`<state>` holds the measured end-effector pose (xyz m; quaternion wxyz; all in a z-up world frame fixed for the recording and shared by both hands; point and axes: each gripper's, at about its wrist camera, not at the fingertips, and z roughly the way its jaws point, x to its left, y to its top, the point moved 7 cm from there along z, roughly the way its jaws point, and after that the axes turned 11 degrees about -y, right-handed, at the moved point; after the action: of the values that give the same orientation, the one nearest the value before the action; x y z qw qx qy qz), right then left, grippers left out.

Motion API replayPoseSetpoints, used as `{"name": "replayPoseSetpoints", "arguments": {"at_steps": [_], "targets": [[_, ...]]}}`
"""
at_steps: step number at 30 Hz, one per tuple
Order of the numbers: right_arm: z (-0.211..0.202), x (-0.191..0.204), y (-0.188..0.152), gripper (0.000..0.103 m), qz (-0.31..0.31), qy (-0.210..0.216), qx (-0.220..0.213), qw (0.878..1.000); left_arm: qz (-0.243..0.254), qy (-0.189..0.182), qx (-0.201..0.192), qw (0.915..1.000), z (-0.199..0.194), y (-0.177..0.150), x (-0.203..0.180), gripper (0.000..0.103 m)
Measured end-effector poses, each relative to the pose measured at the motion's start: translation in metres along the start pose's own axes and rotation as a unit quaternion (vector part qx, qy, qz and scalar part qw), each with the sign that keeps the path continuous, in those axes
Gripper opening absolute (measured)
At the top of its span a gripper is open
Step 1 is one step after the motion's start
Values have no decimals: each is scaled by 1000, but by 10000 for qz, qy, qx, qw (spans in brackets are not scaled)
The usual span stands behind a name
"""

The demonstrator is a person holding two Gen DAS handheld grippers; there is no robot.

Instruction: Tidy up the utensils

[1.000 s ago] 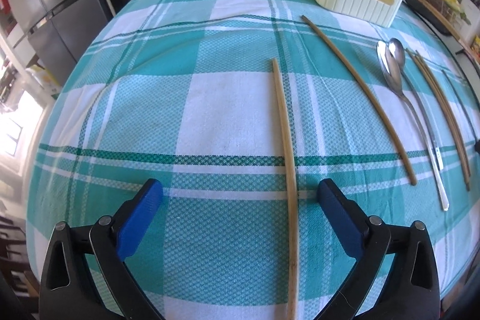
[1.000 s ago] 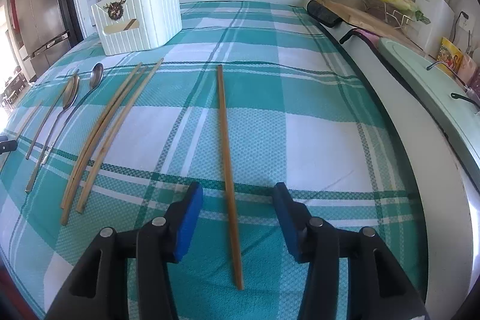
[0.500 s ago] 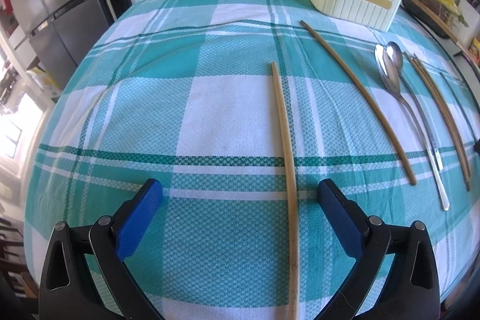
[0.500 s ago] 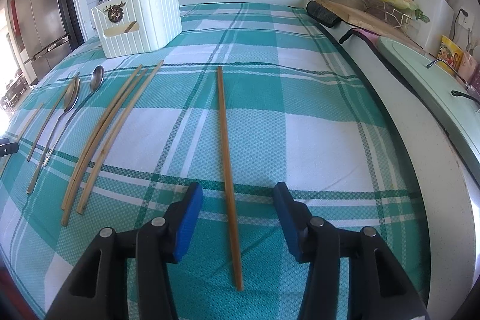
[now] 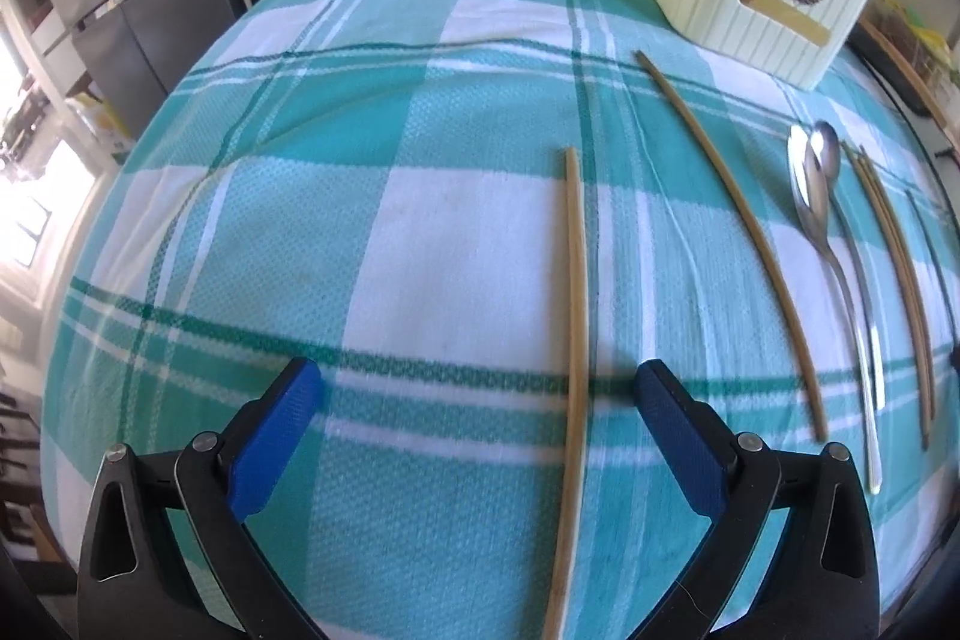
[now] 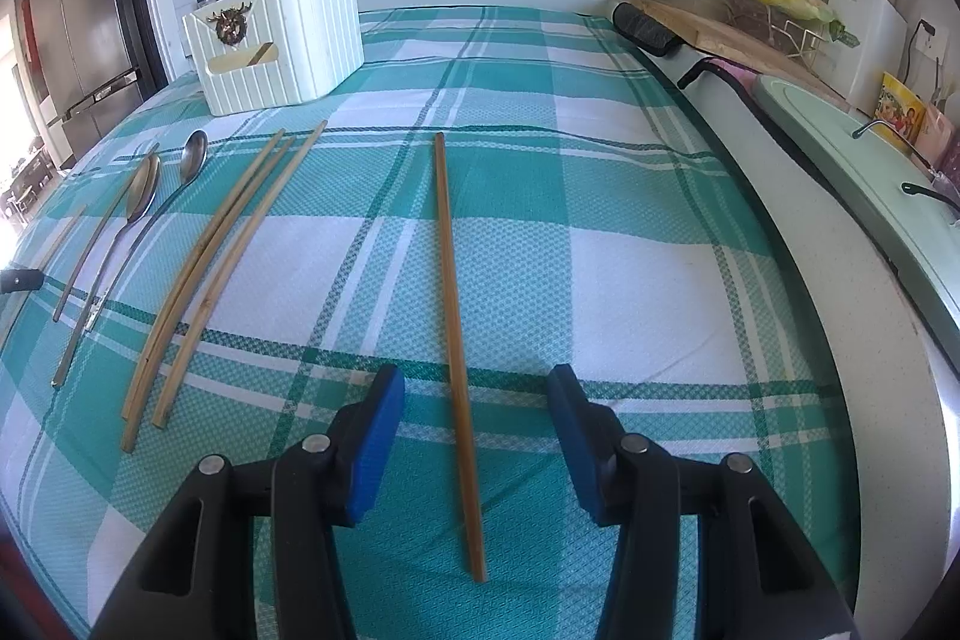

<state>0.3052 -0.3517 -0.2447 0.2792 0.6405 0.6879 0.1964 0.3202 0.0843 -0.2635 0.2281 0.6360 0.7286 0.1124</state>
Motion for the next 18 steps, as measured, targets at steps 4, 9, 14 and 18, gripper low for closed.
{"name": "replayPoseSetpoints", "arguments": {"at_steps": [4, 9, 14, 18], "targets": [[0, 1, 0, 51, -12, -10, -5, 10000, -74, 20, 38, 10000, 7, 12, -4, 103], [0, 1, 0, 51, -12, -10, -6, 10000, 73, 35, -193, 9998, 7, 11, -6, 103], [0, 1, 0, 51, -9, -7, -6, 10000, 345, -92, -398, 9986, 0, 1, -6, 103], [0, 1, 0, 51, -11, -8, -6, 10000, 382, -100, -479, 9981, -3, -2, -4, 103]]}}
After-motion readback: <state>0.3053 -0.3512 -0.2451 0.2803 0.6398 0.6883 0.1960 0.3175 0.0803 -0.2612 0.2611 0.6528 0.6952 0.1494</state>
